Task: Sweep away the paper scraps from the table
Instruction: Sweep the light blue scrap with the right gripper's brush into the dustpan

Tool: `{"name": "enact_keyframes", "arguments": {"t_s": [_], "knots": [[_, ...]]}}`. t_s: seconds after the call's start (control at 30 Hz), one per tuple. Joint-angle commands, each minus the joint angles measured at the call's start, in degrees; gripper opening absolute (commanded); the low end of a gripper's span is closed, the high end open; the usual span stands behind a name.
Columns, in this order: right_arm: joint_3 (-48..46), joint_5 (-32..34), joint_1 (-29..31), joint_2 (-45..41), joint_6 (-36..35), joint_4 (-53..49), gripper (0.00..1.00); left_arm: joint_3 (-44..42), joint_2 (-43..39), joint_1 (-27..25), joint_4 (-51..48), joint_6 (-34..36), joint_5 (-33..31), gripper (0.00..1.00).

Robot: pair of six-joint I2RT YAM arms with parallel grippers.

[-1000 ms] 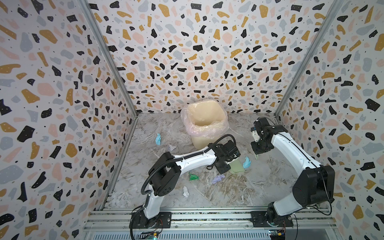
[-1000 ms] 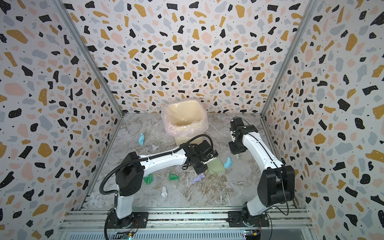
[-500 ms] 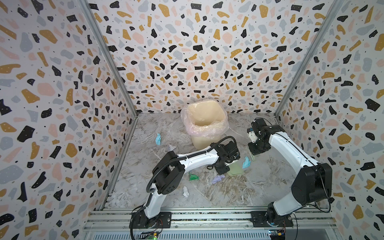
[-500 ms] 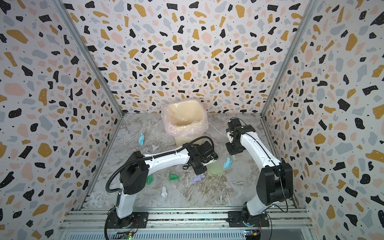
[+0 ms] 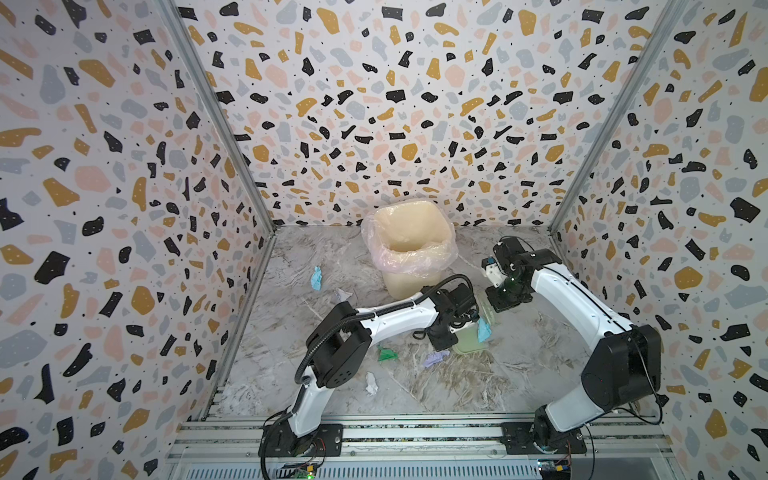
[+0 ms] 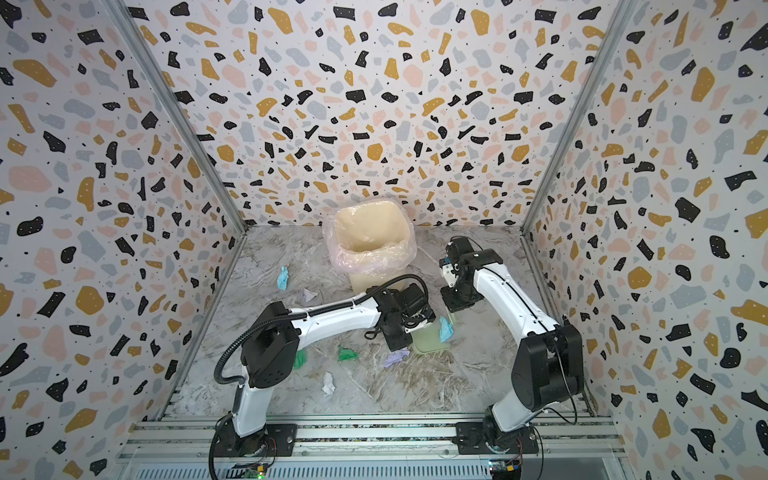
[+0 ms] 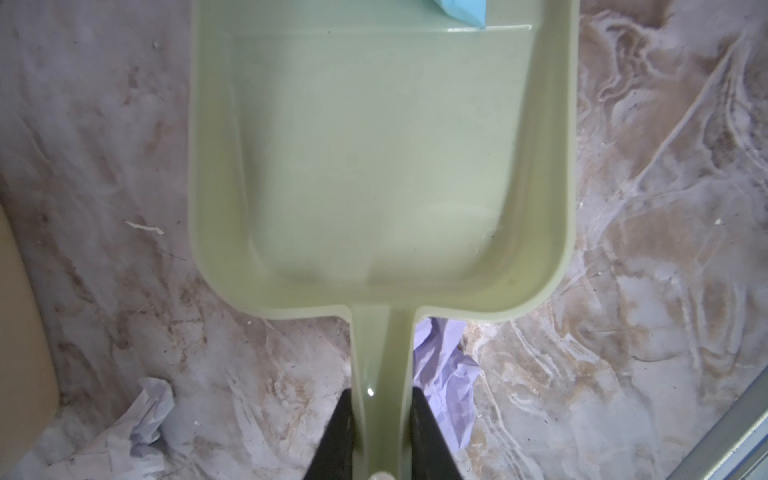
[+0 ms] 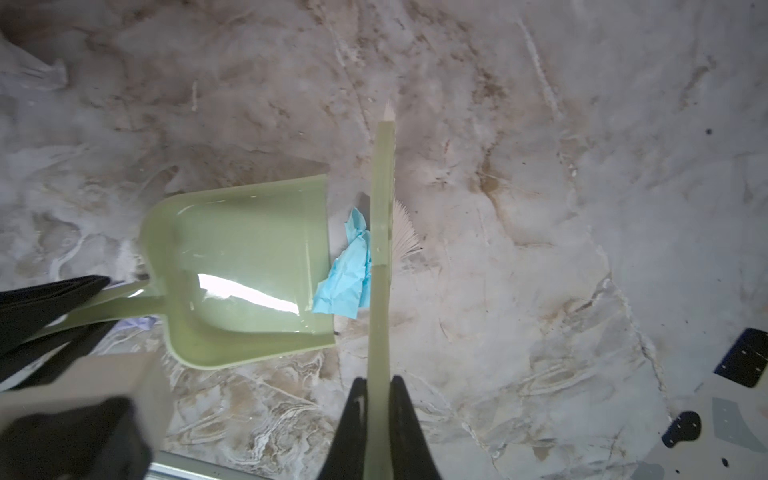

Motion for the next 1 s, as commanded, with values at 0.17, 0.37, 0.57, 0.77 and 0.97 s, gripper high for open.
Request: {"name": "enact_keyframes", "arguments": {"t_s": [0.17, 0.37, 0.57, 0.77, 0.97], "knots": [[3.71, -8.48, 3.45, -1.04, 3.30, -3.29, 0.00, -0.67, -0.44, 0.17, 1.09, -0.33, 0.55, 0.00], [6.10, -2.46, 1.79, -2.71, 5.97, -4.07, 0.00, -1.83, -0.82, 0.17, 2.19, -0.73, 1.26, 0.00], [4.15, 0.44, -3.40, -4.66, 6.70, -4.48, 0.00, -2.39, -1.35, 0.17, 2.51, -0.97, 1.18, 0.00], [0.96, -1.88, -1.56, -3.30, 7.54, -2.99, 0.00, -2.28, -1.39, 0.17, 2.72, -1.37, 1.16, 0.00], [1.37, -1.89, 0.83, -0.68, 7.41, -3.16, 0.00, -5.15, -3.19, 0.69, 3.42, -2.57, -0.05, 0.00]]}}
